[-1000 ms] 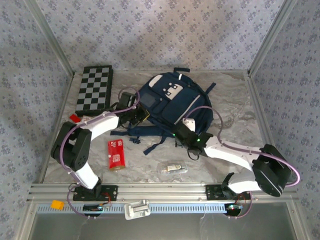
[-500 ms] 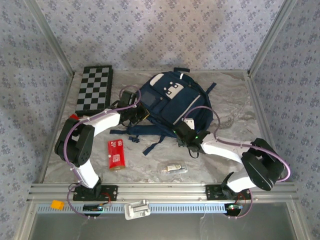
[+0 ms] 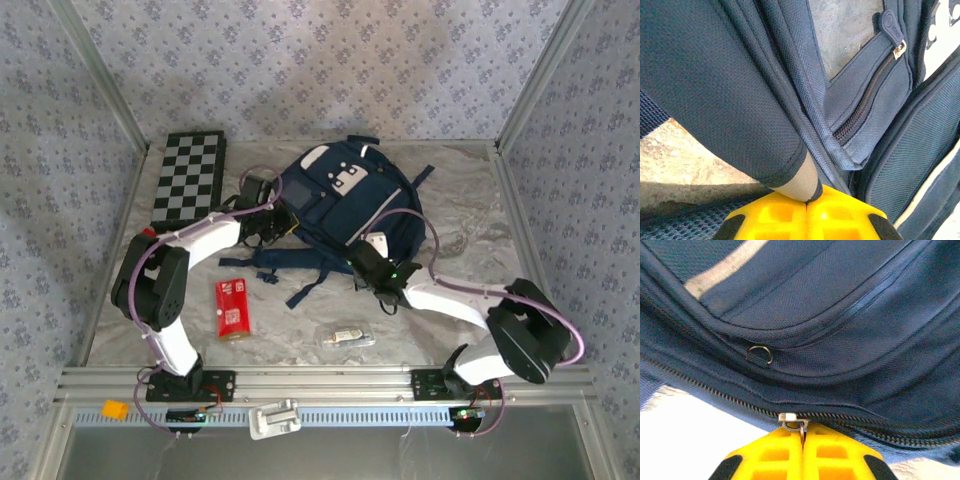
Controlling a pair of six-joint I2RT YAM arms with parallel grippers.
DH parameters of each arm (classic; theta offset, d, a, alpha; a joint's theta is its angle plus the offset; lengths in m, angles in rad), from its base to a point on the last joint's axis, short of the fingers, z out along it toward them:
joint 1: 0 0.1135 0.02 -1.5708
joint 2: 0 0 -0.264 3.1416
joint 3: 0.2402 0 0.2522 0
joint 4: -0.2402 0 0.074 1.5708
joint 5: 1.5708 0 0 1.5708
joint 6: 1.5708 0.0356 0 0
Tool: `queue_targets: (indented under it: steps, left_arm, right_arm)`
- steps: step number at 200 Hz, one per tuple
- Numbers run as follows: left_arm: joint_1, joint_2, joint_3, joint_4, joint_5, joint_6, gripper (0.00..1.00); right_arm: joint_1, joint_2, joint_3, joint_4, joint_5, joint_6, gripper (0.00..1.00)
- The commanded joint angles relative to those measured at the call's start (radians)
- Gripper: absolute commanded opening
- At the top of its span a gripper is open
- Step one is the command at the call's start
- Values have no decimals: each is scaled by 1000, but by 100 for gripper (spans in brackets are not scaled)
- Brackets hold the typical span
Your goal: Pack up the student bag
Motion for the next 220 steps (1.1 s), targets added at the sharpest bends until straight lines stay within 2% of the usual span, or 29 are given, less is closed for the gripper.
queue_targets:
  steps: [1, 27, 45, 68, 80, 92, 101, 118, 131, 153, 177, 192, 220]
  left_arm:
    - [50, 41, 106, 19, 16, 76, 0]
    - [68, 105, 223, -47, 27, 160, 0]
    - [69, 177, 332, -131, 61, 195, 0]
    - [74, 196, 353, -110, 142, 206, 0]
    - [78, 180, 344, -119, 149, 215, 10]
    - [87, 153, 322, -134, 172, 221, 16]
    - [91, 116, 279, -124, 181, 213, 21]
    - [92, 27, 180, -77, 203, 184, 38]
    - [89, -46, 116, -65, 213, 167, 45]
    - [69, -157, -28, -4, 178, 49, 51]
    - [-18, -230, -166, 95, 114, -139, 52]
    - [-96, -224, -207, 184, 86, -235, 52]
    - [-203, -162, -186, 211, 8, -332, 51]
  right_arm:
    - [2, -107, -46, -107, 23, 21, 0]
    - [8, -173, -30, -116, -51, 0, 0]
    - [25, -140, 2, -92, -91, 3, 0]
    - [58, -79, 38, -7, -145, 4, 0]
    - [62, -66, 43, 49, -168, 26, 0]
    - [60, -50, 56, 67, -169, 41, 0]
    - [61, -39, 67, 59, -163, 42, 0]
    - [62, -31, 67, 53, -157, 62, 0]
    - [63, -33, 60, 48, -155, 76, 0]
    - [70, -39, 46, 46, -145, 100, 0]
    - [82, -36, 48, 42, -142, 109, 0]
    - [86, -32, 47, 33, -134, 121, 0]
    - [88, -33, 49, 21, -129, 128, 0]
